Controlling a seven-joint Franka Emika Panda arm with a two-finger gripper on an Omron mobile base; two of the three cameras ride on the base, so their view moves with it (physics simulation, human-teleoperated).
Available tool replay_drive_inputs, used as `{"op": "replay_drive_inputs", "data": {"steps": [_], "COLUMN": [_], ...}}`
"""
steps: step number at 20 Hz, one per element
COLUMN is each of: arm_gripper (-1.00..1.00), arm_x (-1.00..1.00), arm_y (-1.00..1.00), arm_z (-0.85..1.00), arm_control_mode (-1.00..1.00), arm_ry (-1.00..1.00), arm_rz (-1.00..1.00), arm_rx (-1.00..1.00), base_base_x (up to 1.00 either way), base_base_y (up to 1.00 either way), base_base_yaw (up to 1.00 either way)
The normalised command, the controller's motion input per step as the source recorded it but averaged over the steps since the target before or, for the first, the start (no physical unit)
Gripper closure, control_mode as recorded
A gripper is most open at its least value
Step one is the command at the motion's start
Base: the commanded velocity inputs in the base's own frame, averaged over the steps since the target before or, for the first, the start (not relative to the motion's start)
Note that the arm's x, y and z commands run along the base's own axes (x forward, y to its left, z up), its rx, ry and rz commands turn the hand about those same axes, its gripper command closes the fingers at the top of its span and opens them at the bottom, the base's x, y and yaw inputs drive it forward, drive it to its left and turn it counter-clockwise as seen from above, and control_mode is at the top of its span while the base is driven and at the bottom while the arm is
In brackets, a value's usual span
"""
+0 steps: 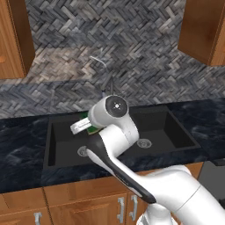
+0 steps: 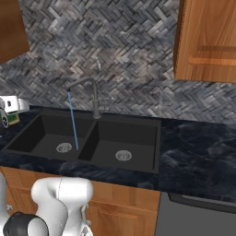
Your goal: Soak the sponge with water for a few seconds and then drop it inside the sink.
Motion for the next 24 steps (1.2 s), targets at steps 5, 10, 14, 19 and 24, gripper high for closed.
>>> {"op": "replay_drive_inputs", "data": {"steps": [5,10,14,19,24], "arm_gripper": [1.0,1.0,1.0,1.0,1.0], "arm_x": [0.0,0.03,0.07,0.0,0.0], "arm_y": [-0.3,-0.32,-0.2,-0.02,0.0], "arm_z": [0.0,-0.02,-0.04,-0.12,-0.19], "arm_control_mode": [-1.0,-1.0,-1.0,-1.0,-1.0], "arm_ry": [0.0,0.0,0.0,-0.03,-0.19], "arm_rz": [-0.1,-0.14,-0.18,-0.17,-0.2], "arm_rx": [0.0,0.02,0.01,0.01,0.02], "base_base_x": [0.0,0.0,0.0,0.0,0.0], "base_base_y": [0.0,0.0,0.0,0.0,0.0], "base_base_yaw": [0.0,0.0,0.0,0.0,0.0]}}
